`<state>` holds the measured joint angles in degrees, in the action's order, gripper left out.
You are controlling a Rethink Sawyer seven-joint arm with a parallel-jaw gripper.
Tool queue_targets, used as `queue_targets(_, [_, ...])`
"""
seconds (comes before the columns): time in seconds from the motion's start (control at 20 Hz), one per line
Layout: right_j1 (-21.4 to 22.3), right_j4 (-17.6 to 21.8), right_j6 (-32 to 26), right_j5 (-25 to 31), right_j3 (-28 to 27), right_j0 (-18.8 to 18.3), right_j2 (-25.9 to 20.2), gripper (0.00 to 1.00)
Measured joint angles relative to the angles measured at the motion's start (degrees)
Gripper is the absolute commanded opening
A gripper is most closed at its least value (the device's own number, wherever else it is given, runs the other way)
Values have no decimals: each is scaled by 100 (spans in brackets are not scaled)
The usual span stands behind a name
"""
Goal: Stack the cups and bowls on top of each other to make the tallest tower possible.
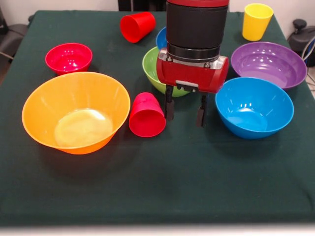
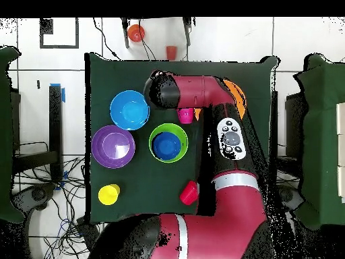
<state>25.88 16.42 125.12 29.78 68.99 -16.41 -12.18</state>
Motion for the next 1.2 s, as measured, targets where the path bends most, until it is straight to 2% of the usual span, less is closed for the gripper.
queue_targets(0.75, [12,14,0,-335,169,-16,-32,100])
queue_targets(1.2, [14,36,0,-355,198,37,-31,100])
